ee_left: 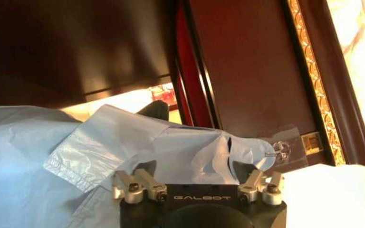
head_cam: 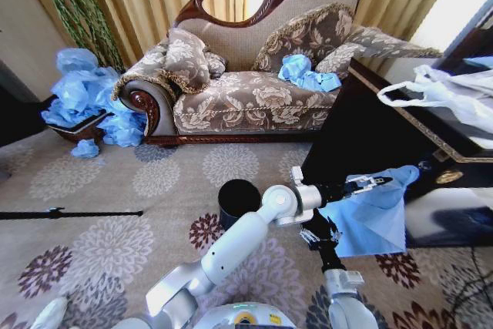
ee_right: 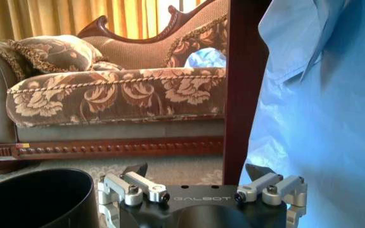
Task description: Place a garbage bag over the trash bin.
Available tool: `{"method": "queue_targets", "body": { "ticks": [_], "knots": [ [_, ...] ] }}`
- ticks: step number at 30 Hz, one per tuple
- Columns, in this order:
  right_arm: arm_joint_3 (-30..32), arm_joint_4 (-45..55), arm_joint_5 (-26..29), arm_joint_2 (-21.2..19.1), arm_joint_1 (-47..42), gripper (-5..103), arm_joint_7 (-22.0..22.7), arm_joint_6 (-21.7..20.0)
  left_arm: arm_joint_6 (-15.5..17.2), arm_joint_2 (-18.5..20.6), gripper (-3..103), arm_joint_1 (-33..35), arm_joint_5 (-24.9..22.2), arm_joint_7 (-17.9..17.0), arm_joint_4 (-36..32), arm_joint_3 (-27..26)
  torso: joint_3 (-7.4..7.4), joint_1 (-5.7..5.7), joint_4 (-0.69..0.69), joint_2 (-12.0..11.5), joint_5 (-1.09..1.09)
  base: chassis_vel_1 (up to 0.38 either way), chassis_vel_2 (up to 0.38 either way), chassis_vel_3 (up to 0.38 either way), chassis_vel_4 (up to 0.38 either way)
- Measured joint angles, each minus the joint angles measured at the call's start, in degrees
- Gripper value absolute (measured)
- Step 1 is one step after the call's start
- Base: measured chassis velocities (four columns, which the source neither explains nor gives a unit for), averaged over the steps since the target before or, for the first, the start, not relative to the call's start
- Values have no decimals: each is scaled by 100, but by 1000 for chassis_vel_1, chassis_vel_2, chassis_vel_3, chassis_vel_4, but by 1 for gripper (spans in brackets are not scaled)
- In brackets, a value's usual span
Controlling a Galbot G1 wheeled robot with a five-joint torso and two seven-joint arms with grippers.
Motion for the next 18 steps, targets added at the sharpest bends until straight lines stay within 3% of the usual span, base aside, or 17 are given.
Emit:
{"method": "queue_targets", "body": {
  "ticks": [2,8,10,12,13,17,18],
  "knots": [
    [2,-1,2,0,-3,100,-1,4,-7,0,81,1,8,1,3,7,0,0,0,0,0,0,0,0,0],
    [5,-5,7,1,-2,100,-8,18,-59,0,53,5,108,88,26,76,0,0,0,0,0,0,0,0,0],
    [4,-5,7,3,1,100,-9,19,-68,0,53,4,117,106,32,85,0,0,0,0,0,0,0,0,0],
    [2,-5,7,7,2,100,-18,19,-75,0,43,3,127,141,39,95,0,0,0,0,0,0,0,0,0],
    [2,-5,7,7,2,100,-18,19,-75,0,43,3,127,141,39,95,0,0,0,0,0,0,0,0,0],
    [4,-5,2,9,-11,100,-23,27,-86,1,21,2,185,218,77,98,0,0,0,0,0,0,0,0,0],
    [4,-5,2,9,-11,100,-23,27,-86,1,21,2,185,218,77,98,0,0,0,0,0,0,0,0,0]
  ]
}}
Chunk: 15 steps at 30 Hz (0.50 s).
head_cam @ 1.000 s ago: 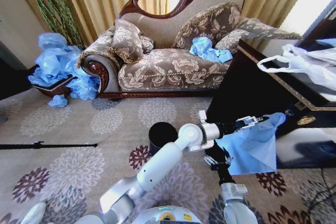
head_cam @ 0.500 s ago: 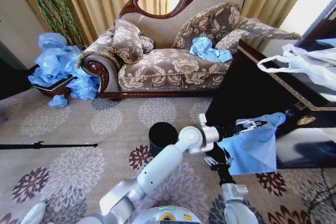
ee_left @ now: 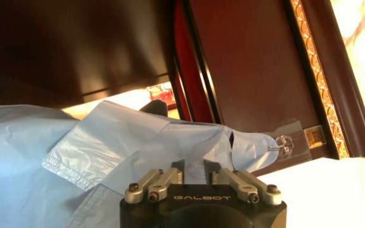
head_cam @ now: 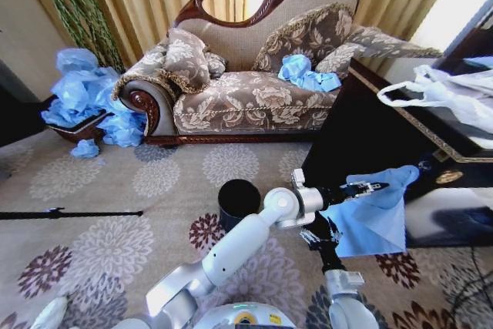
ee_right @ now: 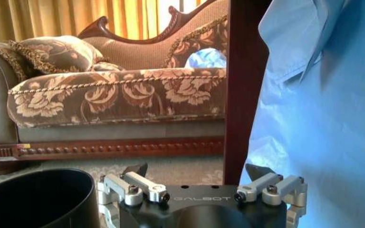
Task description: Place a garbage bag over the trash bin.
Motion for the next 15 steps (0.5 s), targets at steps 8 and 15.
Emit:
{"method": "queue_targets", "body": {
  "ticks": [8,15],
  "knots": [
    [-8,0,-14,-8,0,100,-3,3,-31,0,0,16,52,71,7,0,0,0,0,0,0,0,0,0,0],
    [-11,-2,-20,-12,4,100,-6,2,-87,0,0,47,54,75,-60,-8,0,0,0,0,0,0,0,0,0]
  ]
}}
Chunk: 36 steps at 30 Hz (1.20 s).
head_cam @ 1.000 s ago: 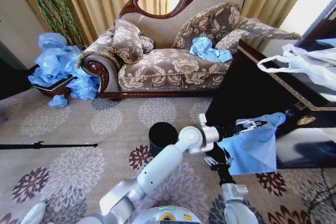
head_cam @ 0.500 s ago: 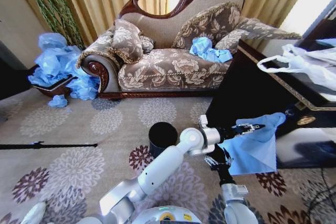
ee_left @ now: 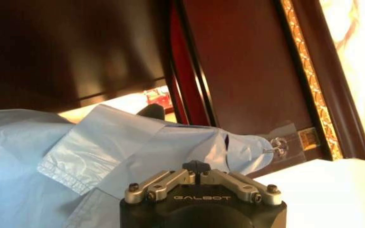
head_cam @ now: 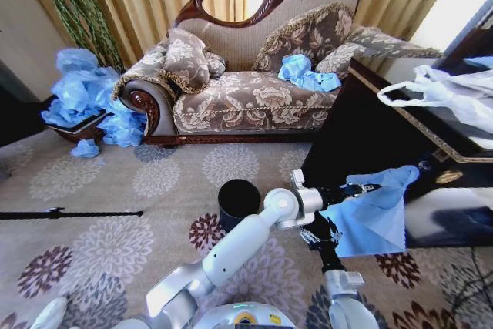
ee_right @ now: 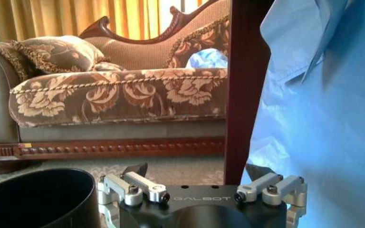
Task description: Place a garbage bag over the trash bin.
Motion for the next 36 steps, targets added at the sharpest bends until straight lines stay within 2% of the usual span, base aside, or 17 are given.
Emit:
{"method": "queue_targets", "body": {
  "ticks": [13,18,20,23,24,27,28,30,32,35,36],
  "knots": [
    [-7,-20,-9,18,0,100,-20,2,6,0,0,-101,-9,96,143,14,0,0,0,0,0,0,0,0,0],
    [12,-55,7,14,-2,100,-27,20,152,1,-3,-128,-7,180,222,25,0,0,0,0,0,0,0,0,0],
    [14,-65,13,9,5,100,-29,21,191,0,1,-133,-3,206,225,27,0,0,0,0,0,0,0,0,0],
    [5,-93,22,1,37,100,-32,21,287,0,17,-170,66,353,272,32,0,0,0,0,0,0,0,0,0],
    [5,-93,22,1,37,100,-32,21,287,0,17,-170,66,353,272,32,0,0,0,0,0,0,0,0,0],
    [-6,-127,26,-19,69,100,-35,20,322,0,33,-186,111,413,299,73,0,0,0,0,0,0,0,0,0],
    [-6,-127,26,-19,69,100,-35,20,322,0,33,-186,111,413,299,73,0,0,0,0,0,0,0,0,0],
    [-9,-137,37,-36,80,100,-38,18,322,0,44,-188,149,420,352,85,0,0,0,0,0,0,0,0,0],
    [-9,-139,40,-39,81,100,-38,18,321,1,44,-189,155,422,370,85,0,0,0,0,0,0,0,0,0],
    [5,-142,55,-72,82,100,-39,18,302,1,60,-212,191,430,421,88,0,0,0,0,0,0,0,0,0],
    [5,-142,55,-72,82,100,-39,18,302,1,60,-212,191,430,421,88,0,0,0,0,0,0,0,0,0]
  ]
}}
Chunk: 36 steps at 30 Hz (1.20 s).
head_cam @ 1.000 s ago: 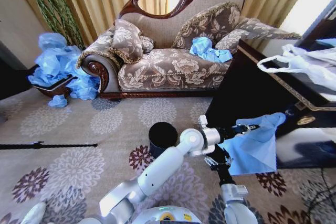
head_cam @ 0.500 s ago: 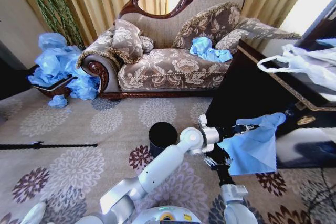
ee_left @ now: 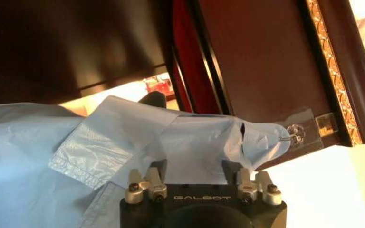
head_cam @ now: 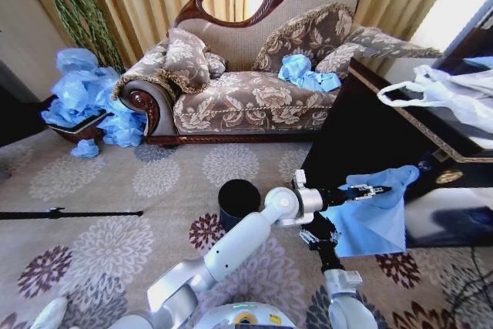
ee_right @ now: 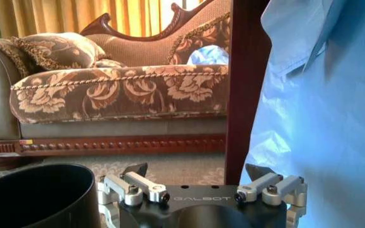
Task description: Place a garbage bag over the trash bin.
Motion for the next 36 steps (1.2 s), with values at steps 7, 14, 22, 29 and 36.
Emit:
{"method": "queue_targets", "body": {
  "ticks": [7,14,22,29,36],
  "knots": [
    [31,-53,24,-3,-15,100,-3,24,-10,0,92,28,21,5,-114,-39,0,0,0,0,0,0,0,0,0],
    [9,-121,20,20,22,100,-24,51,-11,0,101,129,24,5,-351,-125,0,0,0,0,0,0,0,0,0],
    [-5,-175,10,31,22,100,-42,90,-11,0,99,209,18,0,-493,-204,0,0,0,0,0,0,0,0,0],
    [-5,-189,-1,30,48,100,-43,100,-111,0,88,115,97,144,-221,-159,0,0,0,0,0,0,0,0,0],
    [2,-187,-23,30,43,100,-33,99,-163,0,60,60,139,318,-171,-41,0,0,0,-1,0,0,0,0,0]
  ]
}}
